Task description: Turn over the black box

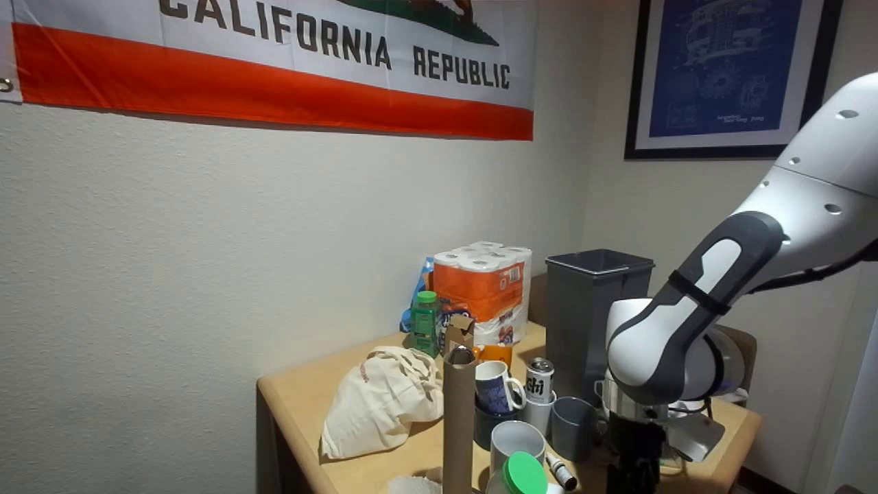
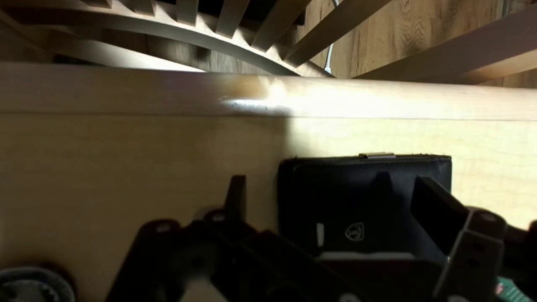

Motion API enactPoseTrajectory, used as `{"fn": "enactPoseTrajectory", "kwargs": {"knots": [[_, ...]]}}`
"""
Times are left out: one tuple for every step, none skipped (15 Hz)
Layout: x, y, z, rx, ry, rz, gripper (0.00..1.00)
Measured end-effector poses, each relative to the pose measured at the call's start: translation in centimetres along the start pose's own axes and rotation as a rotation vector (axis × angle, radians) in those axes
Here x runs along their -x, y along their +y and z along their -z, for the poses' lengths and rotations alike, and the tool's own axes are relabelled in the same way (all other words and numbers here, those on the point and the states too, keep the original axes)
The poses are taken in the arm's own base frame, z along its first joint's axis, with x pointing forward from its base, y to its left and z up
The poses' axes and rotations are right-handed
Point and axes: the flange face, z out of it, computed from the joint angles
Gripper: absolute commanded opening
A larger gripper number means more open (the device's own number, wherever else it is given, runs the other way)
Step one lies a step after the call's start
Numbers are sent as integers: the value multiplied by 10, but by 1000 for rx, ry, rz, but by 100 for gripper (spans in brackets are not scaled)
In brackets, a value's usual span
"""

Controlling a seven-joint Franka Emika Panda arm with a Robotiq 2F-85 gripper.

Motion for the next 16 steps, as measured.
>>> {"fn": "enactPoseTrajectory", "kwargs": {"knots": [[-5, 1, -4, -6, -2, 9, 100], [-9, 2, -7, -12, -2, 16, 100], [-12, 3, -9, -18, -2, 24, 100], [-16, 5, -10, -24, -1, 28, 100], [-18, 7, -11, -29, 1, 34, 100], [-21, 9, -11, -33, 5, 36, 100], [-23, 11, -11, -37, 8, 42, 100], [-24, 13, -10, -41, 12, 45, 100], [-26, 14, -10, -46, 14, 52, 100], [-27, 14, -9, -54, 17, 59, 100], [-28, 13, -9, -67, 19, 68, 100], [-30, 11, -9, -82, 19, 75, 100], [-30, 9, -9, -103, 18, 83, 100], [-31, 6, -9, -128, 9, 90, 100], [-31, 3, -8, -157, -3, 100, 100], [-31, 1, -7, -181, -15, 107, 100]]}}
